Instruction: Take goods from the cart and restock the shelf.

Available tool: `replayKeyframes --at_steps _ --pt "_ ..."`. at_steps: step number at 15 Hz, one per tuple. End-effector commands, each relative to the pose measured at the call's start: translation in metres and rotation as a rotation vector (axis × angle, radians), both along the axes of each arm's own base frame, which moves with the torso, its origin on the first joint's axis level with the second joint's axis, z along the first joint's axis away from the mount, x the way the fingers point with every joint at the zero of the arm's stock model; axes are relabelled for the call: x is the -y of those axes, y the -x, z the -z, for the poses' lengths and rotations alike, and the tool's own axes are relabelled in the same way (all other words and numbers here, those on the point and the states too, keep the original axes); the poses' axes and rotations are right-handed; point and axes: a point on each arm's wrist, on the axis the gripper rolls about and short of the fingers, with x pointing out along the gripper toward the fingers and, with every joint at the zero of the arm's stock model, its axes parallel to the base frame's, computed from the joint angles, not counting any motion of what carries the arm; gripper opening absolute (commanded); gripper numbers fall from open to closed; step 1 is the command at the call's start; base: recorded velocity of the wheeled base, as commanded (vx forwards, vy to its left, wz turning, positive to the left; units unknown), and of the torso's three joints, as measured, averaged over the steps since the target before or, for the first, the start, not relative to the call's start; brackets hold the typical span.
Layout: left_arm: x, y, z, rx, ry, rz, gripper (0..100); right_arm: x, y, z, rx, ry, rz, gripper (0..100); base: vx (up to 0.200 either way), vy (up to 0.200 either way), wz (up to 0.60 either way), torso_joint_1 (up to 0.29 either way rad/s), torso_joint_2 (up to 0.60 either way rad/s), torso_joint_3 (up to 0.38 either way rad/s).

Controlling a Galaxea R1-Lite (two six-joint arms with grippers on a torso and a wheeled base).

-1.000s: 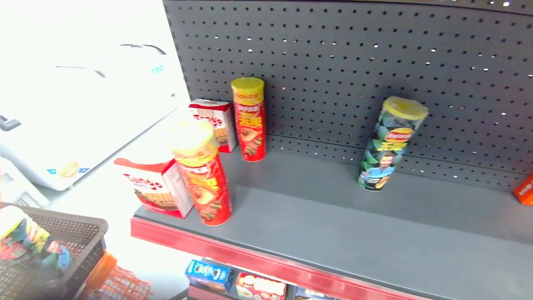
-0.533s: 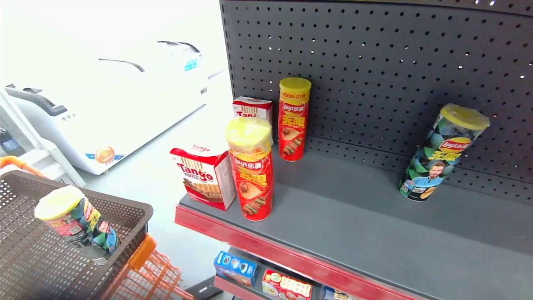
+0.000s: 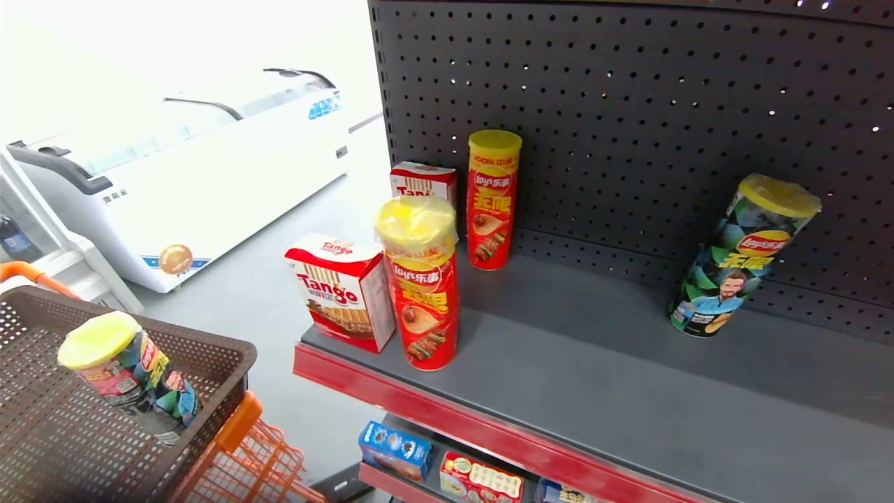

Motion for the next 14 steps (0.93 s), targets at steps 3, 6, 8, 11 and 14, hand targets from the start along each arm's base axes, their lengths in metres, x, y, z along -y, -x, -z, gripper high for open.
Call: replayKeyframes --at_steps 3,6,8,11,14 --pt "-0.002 -0.048 -0.07 -0.199 0.011 -0.082 100 0.0 0.0 0.0 -0.001 0.0 0.0 100 0.0 0.0 0.0 0.0 0.0 0.0" --pt "-0.025 -0.099 -0.087 -0.376 0.119 -0.338 100 0.0 0.0 0.0 -0.001 0.0 0.0 100 0.0 0.0 0.0 0.0 0.0 0.0" --pt "-0.037 -0.121 -0.079 -0.473 0.1 -0.327 100 0.0 0.0 0.0 -0.001 0.0 0.0 100 0.0 0.0 0.0 0.0 0.0 0.0" --pt "-0.047 -0.143 -0.053 -0.532 0.132 -0.348 100 0.0 0.0 0.0 -0.001 0.0 0.0 100 0.0 0.0 0.0 0.0 0.0 0.0" --pt "-0.053 -0.161 -0.018 -0.499 0.155 -0.335 100 0.0 0.0 0.0 -0.001 0.0 0.0 100 0.0 0.0 0.0 0.0 0.0 0.0"
